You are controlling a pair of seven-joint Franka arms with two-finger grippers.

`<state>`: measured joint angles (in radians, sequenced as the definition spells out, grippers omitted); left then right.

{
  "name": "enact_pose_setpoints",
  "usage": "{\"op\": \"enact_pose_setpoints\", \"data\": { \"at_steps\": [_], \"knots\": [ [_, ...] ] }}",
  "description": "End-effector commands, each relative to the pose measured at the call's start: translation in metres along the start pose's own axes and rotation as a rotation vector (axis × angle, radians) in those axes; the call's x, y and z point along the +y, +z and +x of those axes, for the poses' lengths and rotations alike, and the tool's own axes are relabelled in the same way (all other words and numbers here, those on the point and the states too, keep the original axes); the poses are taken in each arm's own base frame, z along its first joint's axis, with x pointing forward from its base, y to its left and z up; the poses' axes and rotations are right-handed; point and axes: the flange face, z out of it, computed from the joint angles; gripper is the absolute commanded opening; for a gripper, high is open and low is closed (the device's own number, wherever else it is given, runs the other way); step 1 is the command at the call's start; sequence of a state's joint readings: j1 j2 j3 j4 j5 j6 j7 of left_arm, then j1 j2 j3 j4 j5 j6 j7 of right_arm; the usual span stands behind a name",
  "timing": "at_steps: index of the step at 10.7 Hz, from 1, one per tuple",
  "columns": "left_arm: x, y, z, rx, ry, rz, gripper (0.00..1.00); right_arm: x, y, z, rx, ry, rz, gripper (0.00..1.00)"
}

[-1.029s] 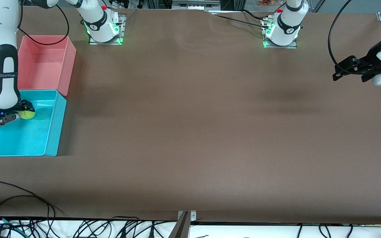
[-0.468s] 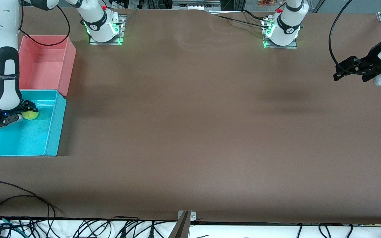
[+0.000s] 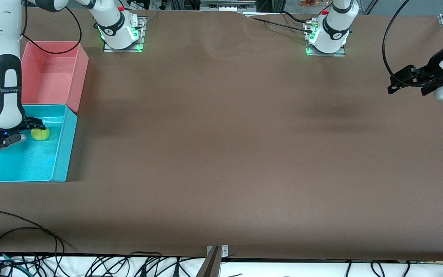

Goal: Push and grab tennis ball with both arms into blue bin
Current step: 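Lower the ball into the cyan bin and open the right gripper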

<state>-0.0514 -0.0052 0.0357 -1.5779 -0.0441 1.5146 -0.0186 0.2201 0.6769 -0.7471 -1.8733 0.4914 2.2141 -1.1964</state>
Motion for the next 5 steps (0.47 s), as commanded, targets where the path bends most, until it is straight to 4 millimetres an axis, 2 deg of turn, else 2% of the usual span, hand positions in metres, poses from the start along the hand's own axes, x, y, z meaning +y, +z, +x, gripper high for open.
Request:
{"op": "enact_pose_setpoints", "data": {
  "at_steps": [1, 2, 5],
  "knots": [
    [0.0, -0.004, -0.001, 0.003, -0.001, -0.01, 1.0, 0.007, -0.013, 0.01, 0.026, -0.013, 0.023, 1.0],
    [-0.001, -0.004, 0.0, 0.003, -0.002, -0.01, 1.0, 0.007, -0.02, 0.013, 0.028, -0.016, 0.034, 1.0],
    [0.0, -0.004, -0.001, 0.003, -0.001, -0.01, 1.0, 0.009, -0.058, 0.026, 0.025, 0.016, 0.089, 1.0]
  ]
}}
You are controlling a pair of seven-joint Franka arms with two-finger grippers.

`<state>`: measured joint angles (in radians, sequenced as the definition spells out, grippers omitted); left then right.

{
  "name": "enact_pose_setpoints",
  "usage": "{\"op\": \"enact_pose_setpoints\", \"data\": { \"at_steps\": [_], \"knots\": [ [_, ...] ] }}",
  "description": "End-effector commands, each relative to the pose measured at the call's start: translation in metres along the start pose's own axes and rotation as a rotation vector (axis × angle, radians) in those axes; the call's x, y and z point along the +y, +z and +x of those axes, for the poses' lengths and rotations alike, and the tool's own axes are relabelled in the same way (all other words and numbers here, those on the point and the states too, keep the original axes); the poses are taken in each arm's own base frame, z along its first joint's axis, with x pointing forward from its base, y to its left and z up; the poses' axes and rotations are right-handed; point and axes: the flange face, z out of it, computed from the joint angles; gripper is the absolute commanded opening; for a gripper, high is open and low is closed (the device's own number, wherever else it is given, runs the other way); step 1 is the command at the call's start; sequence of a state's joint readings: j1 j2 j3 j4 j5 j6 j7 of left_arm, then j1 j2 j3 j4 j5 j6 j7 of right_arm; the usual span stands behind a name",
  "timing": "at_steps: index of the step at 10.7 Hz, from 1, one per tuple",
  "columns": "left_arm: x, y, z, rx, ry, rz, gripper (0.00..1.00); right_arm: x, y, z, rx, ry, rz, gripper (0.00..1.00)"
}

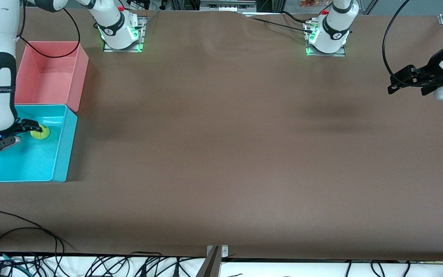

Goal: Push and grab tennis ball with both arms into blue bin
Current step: 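Lower the ball into the cyan bin and open the right gripper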

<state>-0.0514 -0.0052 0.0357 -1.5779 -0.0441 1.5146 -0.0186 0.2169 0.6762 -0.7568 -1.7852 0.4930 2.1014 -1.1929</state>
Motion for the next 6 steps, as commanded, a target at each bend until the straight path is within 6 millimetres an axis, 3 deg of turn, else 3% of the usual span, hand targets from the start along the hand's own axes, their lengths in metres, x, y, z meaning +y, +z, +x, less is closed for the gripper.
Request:
{"op": "enact_pose_setpoints", "data": {
  "at_steps": [1, 4, 6],
  "knots": [
    [0.0, -0.004, -0.001, 0.003, -0.002, -0.011, 1.0, 0.001, -0.051, 0.014, 0.0, 0.064, 0.072, 1.0],
    [0.0, -0.004, -0.001, 0.003, -0.002, -0.011, 1.0, -0.014, -0.119, 0.043, -0.006, 0.047, 0.099, 1.0],
    [0.0, -0.004, -0.001, 0.003, -0.002, -0.011, 1.0, -0.039, -0.163, 0.075, 0.003, 0.019, 0.095, 1.0]
  ]
}}
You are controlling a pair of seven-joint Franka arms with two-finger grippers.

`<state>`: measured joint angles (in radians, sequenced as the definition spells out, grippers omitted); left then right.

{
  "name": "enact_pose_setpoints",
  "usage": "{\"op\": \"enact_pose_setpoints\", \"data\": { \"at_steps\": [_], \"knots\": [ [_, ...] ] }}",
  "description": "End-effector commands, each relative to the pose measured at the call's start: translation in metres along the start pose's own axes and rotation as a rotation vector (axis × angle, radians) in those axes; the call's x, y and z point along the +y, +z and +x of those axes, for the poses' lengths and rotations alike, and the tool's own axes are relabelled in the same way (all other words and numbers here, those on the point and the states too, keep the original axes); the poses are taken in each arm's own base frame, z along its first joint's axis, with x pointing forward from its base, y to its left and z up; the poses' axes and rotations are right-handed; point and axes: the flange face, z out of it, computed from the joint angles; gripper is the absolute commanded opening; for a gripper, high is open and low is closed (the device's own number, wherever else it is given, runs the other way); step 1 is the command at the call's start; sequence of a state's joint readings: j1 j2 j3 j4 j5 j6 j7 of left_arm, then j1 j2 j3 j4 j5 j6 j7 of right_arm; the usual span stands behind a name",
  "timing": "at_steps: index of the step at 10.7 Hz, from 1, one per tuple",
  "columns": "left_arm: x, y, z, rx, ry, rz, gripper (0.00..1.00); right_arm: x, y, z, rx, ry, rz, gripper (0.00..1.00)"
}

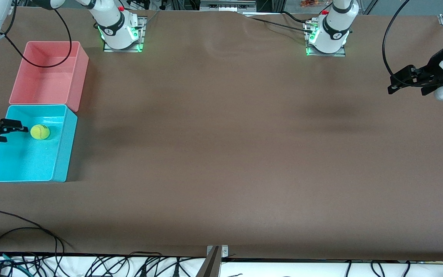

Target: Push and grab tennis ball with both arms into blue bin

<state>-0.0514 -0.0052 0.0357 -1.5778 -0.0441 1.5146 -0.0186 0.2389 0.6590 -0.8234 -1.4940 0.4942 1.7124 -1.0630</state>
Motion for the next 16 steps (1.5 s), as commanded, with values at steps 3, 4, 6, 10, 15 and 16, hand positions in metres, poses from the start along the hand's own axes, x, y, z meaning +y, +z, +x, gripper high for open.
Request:
{"op": "enact_pose_setpoints", "data": {
  "at_steps": [3, 4, 6, 10, 15, 16],
  "knots": [
    [0.0, -0.004, -0.001, 0.003, -0.002, -0.011, 1.0, -0.07, -0.075, 0.068, 0.027, -0.071, -0.054, 1.0],
    [0.0, -0.004, -0.001, 0.003, -0.001, -0.011, 1.0, -0.079, -0.081, 0.072, 0.036, -0.086, -0.059, 1.0],
    [-0.001, -0.004, 0.0, 0.003, -0.002, -0.01, 1.0, -0.081, -0.081, 0.073, 0.042, -0.091, -0.053, 1.0],
    [0.0, -0.004, -0.001, 0.003, -0.002, -0.011, 1.0, -0.121, -0.116, 0.083, 0.039, -0.069, -0.063, 1.0],
    [0.0, -0.004, -0.001, 0.003, -0.002, -0.011, 1.0, -0.199, -0.178, 0.079, 0.048, -0.001, -0.107, 1.0],
    [0.0, -0.004, -0.001, 0.003, -0.002, -0.011, 1.0, -0.226, -0.197, 0.073, 0.057, 0.053, -0.121, 1.0]
  ]
}}
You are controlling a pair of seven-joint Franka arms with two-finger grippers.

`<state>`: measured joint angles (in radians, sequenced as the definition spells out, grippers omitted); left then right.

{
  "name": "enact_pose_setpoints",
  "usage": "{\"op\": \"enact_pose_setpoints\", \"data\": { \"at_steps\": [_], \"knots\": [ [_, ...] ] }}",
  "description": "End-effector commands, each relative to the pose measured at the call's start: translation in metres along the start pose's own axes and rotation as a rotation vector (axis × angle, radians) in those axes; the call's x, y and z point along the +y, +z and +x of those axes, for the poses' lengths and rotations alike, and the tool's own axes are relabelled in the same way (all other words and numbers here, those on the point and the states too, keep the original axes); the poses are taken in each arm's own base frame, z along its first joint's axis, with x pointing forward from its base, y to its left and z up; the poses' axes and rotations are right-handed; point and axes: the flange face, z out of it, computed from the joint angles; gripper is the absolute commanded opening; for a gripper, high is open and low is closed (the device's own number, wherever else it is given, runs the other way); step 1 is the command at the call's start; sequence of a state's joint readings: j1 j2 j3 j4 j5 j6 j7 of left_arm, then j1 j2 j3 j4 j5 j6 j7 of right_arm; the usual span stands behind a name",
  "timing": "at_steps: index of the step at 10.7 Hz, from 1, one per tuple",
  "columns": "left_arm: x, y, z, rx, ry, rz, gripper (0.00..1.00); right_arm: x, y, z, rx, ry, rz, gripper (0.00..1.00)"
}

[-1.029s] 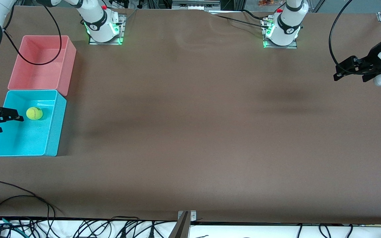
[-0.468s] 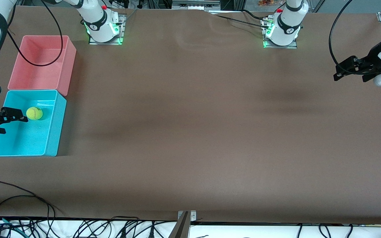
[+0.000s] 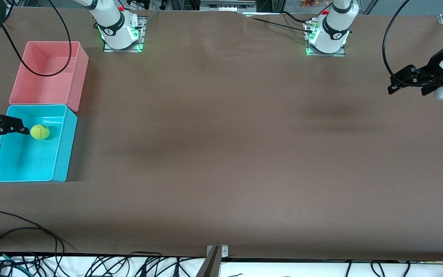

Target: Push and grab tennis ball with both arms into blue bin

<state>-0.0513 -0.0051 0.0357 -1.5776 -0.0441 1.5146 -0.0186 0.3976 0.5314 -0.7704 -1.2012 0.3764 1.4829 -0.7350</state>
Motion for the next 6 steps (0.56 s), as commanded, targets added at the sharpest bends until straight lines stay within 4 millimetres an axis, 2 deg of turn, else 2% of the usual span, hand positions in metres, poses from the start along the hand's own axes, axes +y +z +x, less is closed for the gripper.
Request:
{"op": "enact_pose_setpoints", "data": {
  "at_steps": [1, 3, 4, 6],
  "knots": [
    [0.0, -0.004, -0.001, 0.003, 0.0, -0.011, 1.0, -0.086, -0.063, -0.011, -0.001, 0.144, -0.016, 1.0],
    [0.0, -0.004, -0.001, 0.003, -0.002, -0.011, 1.0, -0.128, -0.085, -0.017, 0.009, 0.197, -0.044, 1.0],
    [0.0, -0.004, -0.001, 0.003, -0.002, -0.011, 1.0, -0.134, -0.084, -0.019, 0.008, 0.234, -0.038, 1.0],
    [0.0, -0.004, -0.001, 0.003, -0.002, -0.011, 1.0, -0.132, -0.085, -0.023, 0.014, 0.257, -0.031, 1.0]
  ]
}}
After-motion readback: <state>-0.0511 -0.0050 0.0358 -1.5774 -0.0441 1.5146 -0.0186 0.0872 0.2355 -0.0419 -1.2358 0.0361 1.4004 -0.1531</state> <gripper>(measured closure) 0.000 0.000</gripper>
